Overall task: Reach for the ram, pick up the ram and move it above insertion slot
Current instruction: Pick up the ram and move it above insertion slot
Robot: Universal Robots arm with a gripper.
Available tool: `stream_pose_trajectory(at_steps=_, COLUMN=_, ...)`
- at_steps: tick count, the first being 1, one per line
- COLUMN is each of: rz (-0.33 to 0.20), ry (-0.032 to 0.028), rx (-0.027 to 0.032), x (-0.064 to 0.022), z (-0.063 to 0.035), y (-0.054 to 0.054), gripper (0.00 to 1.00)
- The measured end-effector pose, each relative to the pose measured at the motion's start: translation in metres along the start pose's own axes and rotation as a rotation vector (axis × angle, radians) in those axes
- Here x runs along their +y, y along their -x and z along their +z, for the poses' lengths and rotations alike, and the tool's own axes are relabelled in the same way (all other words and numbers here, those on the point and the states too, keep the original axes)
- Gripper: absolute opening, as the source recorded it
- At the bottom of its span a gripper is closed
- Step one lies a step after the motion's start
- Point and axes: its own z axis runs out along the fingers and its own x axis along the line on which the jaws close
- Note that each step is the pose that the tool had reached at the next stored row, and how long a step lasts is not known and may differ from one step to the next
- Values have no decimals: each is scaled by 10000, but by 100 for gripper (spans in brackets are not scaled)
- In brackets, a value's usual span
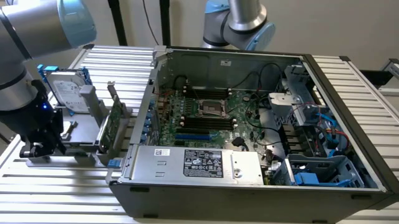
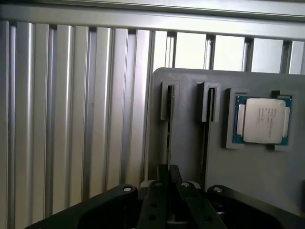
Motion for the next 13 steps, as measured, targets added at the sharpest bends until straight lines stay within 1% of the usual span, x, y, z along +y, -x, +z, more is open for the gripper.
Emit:
stream_pose_trajectory(at_steps=2, rz=2, ry=2, rx=2, x=1, z=-76, y=0, gripper=13)
stream_pose_trajectory(at_steps=12, rz=1, ry=0, rx=1, x=5, z=-528, y=2, gripper=13)
stream_pose_trajectory(at_steps=13, rz=1, ry=0, rx=1, x=6, z=-560, y=2, gripper=13)
